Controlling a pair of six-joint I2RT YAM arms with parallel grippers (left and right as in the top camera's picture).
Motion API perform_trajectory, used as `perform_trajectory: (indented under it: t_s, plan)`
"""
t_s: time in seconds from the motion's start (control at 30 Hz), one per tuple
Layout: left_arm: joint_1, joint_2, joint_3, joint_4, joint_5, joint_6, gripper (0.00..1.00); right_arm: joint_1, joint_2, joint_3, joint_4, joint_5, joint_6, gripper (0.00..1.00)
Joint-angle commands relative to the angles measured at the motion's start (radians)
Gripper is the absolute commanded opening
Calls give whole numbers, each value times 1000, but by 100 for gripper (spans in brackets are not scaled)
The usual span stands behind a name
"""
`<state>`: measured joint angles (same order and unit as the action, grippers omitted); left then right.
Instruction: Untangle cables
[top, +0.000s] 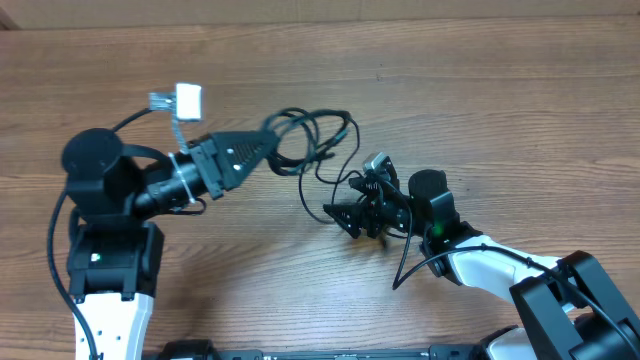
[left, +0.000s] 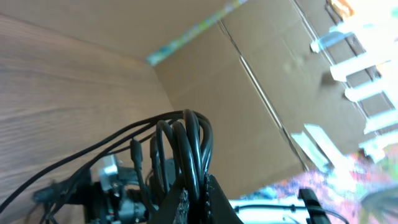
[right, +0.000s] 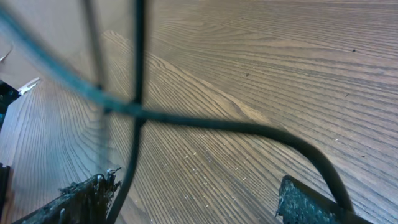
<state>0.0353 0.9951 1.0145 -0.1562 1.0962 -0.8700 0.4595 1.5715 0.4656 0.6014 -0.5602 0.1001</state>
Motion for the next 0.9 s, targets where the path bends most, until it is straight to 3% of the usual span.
perform_trajectory:
  t_s: [0.0,0.1,0.13,0.4,0.67,0.87]
  plan:
    - [56,-2,19,8,50,-19,4,-1,-10,0,3,10,-4,86]
    - [90,-2,19,-6,81,34,4,-1,-10,0,3,10,-4,91]
    - [96,-2,19,-16,85,53,5,-1,-10,0,3,10,-4,100]
    - [95,-2,19,-207,56,290,4,-1,-10,0,5,5,0,100]
    - [95,-2,19,-546,-330,391,4,-1,-10,0,18,-87,-1,100]
    - [95,-2,19,-615,-393,588,4,-1,-10,0,22,-153,-5,100]
